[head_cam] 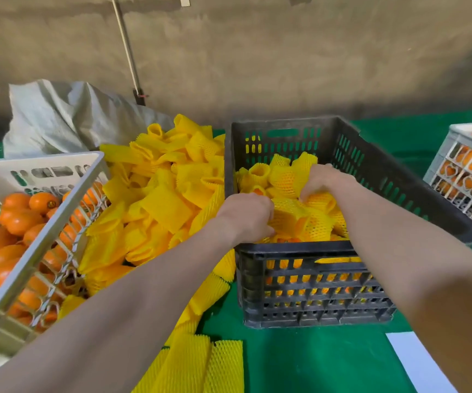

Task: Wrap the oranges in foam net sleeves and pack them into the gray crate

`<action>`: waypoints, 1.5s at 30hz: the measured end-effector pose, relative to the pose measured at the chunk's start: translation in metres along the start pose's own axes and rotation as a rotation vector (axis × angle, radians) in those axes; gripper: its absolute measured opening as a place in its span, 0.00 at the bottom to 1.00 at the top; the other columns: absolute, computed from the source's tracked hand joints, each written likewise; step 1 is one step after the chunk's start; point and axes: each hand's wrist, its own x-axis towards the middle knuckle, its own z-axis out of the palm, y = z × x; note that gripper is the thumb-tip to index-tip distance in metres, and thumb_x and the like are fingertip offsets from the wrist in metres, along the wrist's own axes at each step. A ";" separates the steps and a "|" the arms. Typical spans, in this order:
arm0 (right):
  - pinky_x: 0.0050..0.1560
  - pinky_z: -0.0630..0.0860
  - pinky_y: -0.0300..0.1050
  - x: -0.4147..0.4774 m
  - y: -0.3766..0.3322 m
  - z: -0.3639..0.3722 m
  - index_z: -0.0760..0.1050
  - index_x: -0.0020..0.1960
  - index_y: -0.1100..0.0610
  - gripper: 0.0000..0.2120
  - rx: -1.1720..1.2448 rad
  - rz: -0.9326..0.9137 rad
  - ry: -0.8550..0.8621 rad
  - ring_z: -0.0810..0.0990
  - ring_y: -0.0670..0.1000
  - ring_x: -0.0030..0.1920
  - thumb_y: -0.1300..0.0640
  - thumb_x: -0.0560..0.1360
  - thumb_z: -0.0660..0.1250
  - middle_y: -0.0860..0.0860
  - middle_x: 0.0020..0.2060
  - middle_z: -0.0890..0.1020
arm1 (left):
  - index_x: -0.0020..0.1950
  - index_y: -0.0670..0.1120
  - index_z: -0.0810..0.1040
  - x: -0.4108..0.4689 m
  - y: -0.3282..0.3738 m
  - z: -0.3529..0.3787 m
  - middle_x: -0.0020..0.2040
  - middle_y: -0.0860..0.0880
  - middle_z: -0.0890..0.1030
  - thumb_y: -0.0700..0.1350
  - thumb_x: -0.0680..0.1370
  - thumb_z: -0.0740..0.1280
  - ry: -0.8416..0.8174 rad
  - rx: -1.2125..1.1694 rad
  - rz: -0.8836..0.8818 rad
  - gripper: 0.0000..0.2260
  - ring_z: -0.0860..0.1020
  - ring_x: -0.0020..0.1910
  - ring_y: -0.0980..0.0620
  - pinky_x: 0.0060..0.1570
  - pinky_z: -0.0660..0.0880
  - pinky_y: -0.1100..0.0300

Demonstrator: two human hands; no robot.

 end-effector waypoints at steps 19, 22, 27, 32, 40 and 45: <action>0.57 0.68 0.44 -0.127 -0.095 -0.005 0.74 0.56 0.66 0.13 0.668 -0.774 0.988 0.75 0.59 0.56 0.63 0.73 0.65 0.61 0.53 0.77 | 0.56 0.39 0.78 -0.035 -0.004 -0.005 0.55 0.41 0.79 0.39 0.75 0.68 0.590 -0.567 -0.285 0.11 0.74 0.57 0.44 0.54 0.69 0.57; 0.54 0.71 0.43 -0.168 -0.123 0.017 0.75 0.54 0.67 0.11 0.716 -0.977 0.979 0.77 0.56 0.52 0.65 0.72 0.65 0.60 0.49 0.79 | 0.53 0.38 0.79 -0.060 -0.037 -0.013 0.52 0.41 0.81 0.39 0.75 0.68 0.619 -0.741 -0.427 0.09 0.77 0.50 0.46 0.44 0.69 0.61; 0.48 0.74 0.46 -0.183 -0.156 0.096 0.75 0.54 0.61 0.08 0.570 -1.008 0.451 0.78 0.54 0.49 0.60 0.75 0.64 0.56 0.49 0.80 | 0.58 0.41 0.79 -0.122 -0.107 -0.014 0.56 0.44 0.80 0.43 0.77 0.68 0.555 -0.824 -0.711 0.11 0.78 0.55 0.46 0.50 0.73 0.57; 0.64 0.70 0.52 -0.152 -0.163 0.181 0.68 0.66 0.60 0.26 -0.055 -0.680 -0.171 0.71 0.60 0.64 0.53 0.72 0.71 0.58 0.64 0.72 | 0.55 0.44 0.78 -0.178 -0.128 -0.009 0.47 0.48 0.81 0.45 0.79 0.67 0.435 -0.992 -0.723 0.07 0.81 0.45 0.49 0.48 0.79 0.48; 0.56 0.74 0.52 -0.150 -0.165 0.216 0.65 0.64 0.60 0.20 -0.093 -0.587 -0.117 0.76 0.61 0.58 0.64 0.74 0.65 0.60 0.57 0.76 | 0.53 0.46 0.79 -0.222 -0.144 0.005 0.48 0.49 0.81 0.44 0.78 0.67 0.392 -1.027 -0.702 0.05 0.81 0.42 0.54 0.39 0.78 0.62; 0.49 0.74 0.53 -0.161 -0.178 0.194 0.67 0.62 0.57 0.13 -0.026 -0.504 0.075 0.77 0.61 0.53 0.62 0.78 0.58 0.59 0.53 0.78 | 0.55 0.45 0.78 -0.230 -0.144 0.007 0.47 0.48 0.81 0.45 0.79 0.66 0.307 -1.064 -0.690 0.07 0.81 0.45 0.49 0.50 0.79 0.47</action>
